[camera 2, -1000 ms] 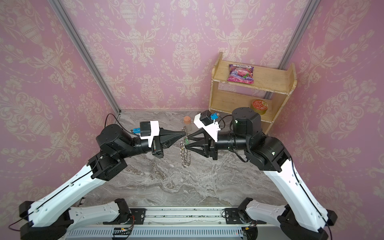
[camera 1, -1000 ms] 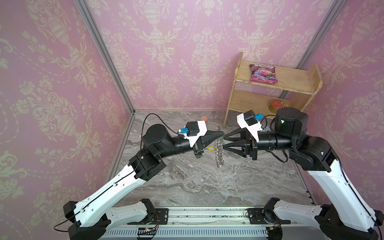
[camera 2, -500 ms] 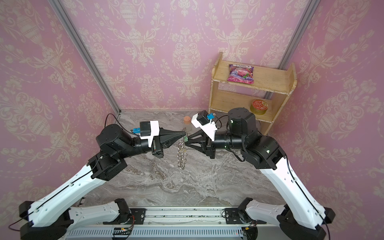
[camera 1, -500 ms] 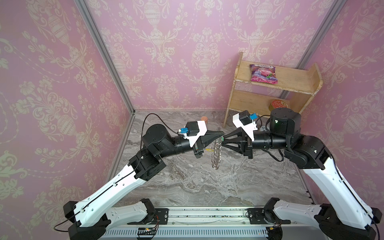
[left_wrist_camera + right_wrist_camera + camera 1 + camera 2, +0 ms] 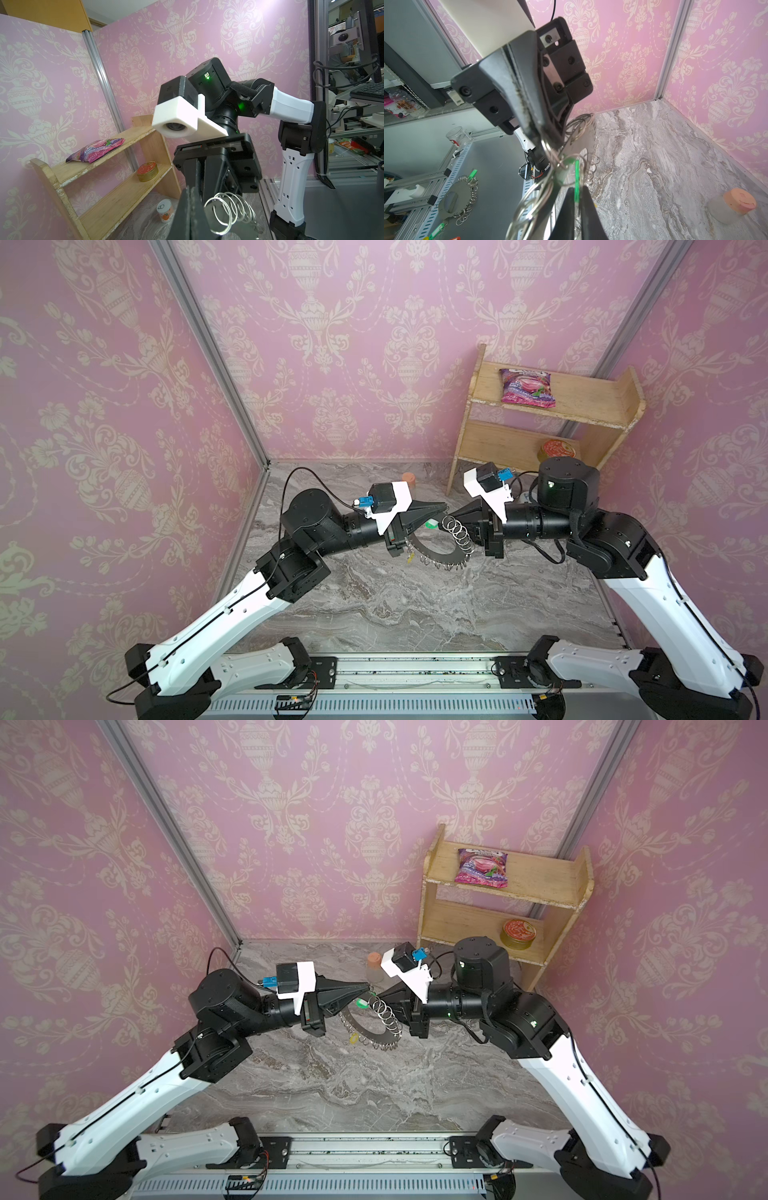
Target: Put the keys on the keyring
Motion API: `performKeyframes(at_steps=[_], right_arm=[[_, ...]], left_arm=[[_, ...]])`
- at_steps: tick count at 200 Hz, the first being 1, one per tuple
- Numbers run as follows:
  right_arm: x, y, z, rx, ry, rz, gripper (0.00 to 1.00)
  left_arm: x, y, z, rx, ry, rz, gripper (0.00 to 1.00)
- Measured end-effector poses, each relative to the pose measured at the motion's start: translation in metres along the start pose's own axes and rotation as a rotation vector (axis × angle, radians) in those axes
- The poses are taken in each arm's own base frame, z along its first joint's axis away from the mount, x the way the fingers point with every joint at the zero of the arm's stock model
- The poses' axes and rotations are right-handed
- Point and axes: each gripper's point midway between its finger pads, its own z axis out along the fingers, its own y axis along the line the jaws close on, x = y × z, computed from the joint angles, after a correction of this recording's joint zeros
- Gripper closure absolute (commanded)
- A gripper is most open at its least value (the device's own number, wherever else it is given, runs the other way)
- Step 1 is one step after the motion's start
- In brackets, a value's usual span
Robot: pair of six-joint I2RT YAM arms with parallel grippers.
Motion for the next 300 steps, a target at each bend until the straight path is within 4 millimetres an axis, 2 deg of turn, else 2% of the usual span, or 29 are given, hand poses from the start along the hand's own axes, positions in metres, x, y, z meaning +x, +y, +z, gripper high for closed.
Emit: performKeyframes(at_steps=[24, 45, 74, 131, 196, 300], right_arm=[[-0.003, 0.0, 0.0, 0.001, -0.014, -0.013, 0.62], [-0.004, 0.0, 0.0, -0.001, -0.021, -0.013, 0.56], [-0.004, -0.002, 0.002, 0.007, -0.025, -0.012, 0.56], [-0.014, 0.001, 0.005, -0.001, -0.067, -0.03, 0.84], [-0.016, 0.0, 0.006, 0.012, -0.073, -0.045, 1.0], [-0.019, 0.011, -0.007, 0.026, -0.034, -0.092, 1.0]], left_arm=[[-0.002, 0.0, -0.001, -0.001, -0.004, 0.002, 1.0], [-0.004, 0.0, -0.002, -0.001, -0.01, 0.005, 1.0], [-0.004, 0.0, -0.002, -0.001, -0.011, 0.003, 1.0], [-0.008, 0.0, -0.002, -0.003, -0.025, -0.005, 1.0], [-0.008, 0.0, -0.003, -0.004, -0.026, -0.004, 1.0], [-0.011, 0.0, -0.004, -0.007, -0.03, -0.001, 1.0]])
